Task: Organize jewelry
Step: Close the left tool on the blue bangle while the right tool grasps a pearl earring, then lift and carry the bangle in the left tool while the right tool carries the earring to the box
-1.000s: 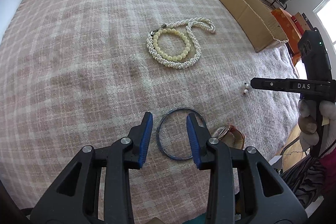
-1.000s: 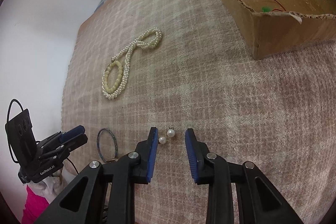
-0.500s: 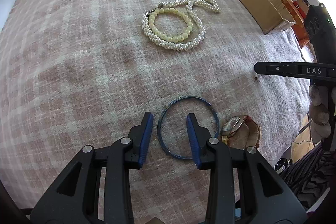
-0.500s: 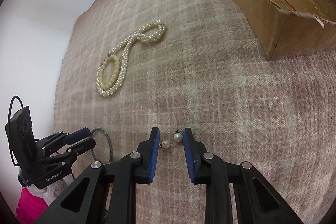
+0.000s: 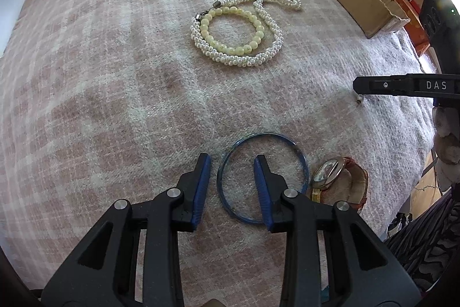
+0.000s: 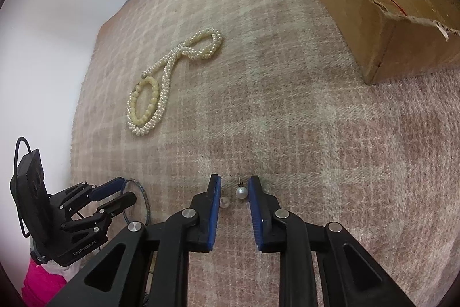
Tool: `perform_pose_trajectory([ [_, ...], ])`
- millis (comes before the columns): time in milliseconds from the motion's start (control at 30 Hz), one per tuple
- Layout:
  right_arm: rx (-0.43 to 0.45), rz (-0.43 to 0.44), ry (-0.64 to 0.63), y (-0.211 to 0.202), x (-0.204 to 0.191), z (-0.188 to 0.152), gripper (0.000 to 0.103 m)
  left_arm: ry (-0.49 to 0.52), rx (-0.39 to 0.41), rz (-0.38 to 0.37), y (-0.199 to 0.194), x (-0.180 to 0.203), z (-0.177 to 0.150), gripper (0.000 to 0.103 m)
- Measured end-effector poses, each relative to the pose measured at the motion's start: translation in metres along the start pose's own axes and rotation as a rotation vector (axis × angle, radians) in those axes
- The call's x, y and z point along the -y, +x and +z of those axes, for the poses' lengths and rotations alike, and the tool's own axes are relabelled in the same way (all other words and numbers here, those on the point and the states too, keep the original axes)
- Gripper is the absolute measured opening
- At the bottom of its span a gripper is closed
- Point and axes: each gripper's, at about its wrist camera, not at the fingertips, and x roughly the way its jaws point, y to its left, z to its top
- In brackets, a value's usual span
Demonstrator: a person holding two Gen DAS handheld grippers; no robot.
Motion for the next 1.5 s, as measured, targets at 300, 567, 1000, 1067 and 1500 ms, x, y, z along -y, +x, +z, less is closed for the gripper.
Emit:
perform_pose_trajectory([
  [300, 0.019, -0.048, -0.033, 0.004, -0.007, -0.003, 0.01, 0.043, 0.028, 0.076, 0.002, 0.011, -0.001, 0.01],
  [567, 0.035, -0.036, -0.04, 0.0, -0.003, -0.003, 0.007, 0.042, 0.062, 0.091, -0.006, 0.018, 0.002, 0.002],
  [1000, 0.099, -0.023, -0.077, -0.023, -0.01, 0.0, 0.007, 0.0, 0.143, 0.067, -0.036, -0.003, 0.015, 0.002],
  [1067, 0.113, -0.023, -0.088, -0.028, -0.013, 0.0, 0.007, 0.0, 0.167, 0.065, -0.043, -0.003, 0.018, 0.002],
  [1500, 0.255, -0.059, -0.201, -0.074, -0.037, 0.002, 0.007, -0.037, 0.277, 0.028, -0.084, -0.004, 0.037, 0.001],
])
